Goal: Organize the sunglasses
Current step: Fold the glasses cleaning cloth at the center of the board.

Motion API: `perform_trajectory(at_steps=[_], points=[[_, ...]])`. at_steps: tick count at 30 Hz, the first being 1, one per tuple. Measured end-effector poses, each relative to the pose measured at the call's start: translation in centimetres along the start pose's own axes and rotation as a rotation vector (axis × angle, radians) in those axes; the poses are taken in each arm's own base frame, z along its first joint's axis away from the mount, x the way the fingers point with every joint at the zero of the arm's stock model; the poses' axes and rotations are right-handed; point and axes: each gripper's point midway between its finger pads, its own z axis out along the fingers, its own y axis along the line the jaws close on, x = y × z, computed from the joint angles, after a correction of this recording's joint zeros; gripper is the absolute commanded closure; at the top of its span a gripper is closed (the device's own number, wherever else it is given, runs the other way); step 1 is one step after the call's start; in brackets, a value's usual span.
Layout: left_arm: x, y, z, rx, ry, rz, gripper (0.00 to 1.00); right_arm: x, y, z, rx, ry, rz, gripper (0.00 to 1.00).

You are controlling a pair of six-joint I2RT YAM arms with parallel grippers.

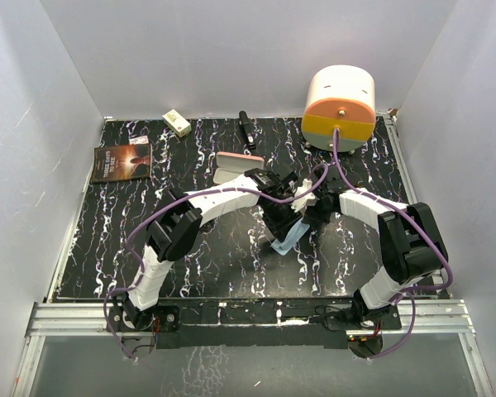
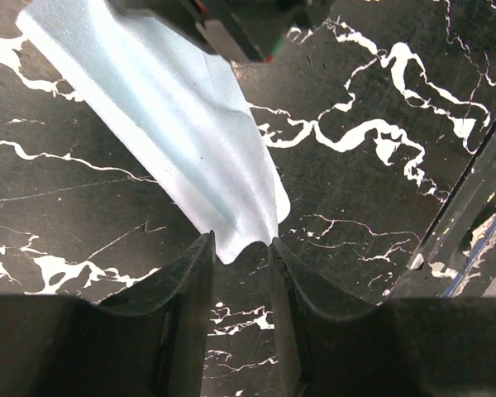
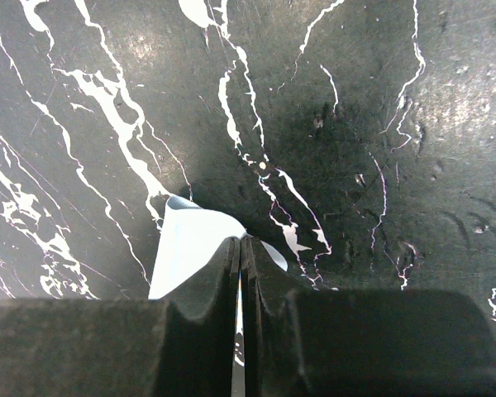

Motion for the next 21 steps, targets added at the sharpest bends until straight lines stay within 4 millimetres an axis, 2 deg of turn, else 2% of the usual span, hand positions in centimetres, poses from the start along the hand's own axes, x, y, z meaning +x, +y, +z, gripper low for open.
perform_trajectory(at_steps=[9,21], points=[[-1.2,1.2,0.4,-0.058,-0.026,-0.022,0.69,0.0,0.0,0.0,-0.001,0.0,0.0,0.92],[-1.0,1.9,1.4,-0.079,-0.013,-0.074,0.68,0.0,0.1,0.0,-0.006,0.002,0.003,0.92]])
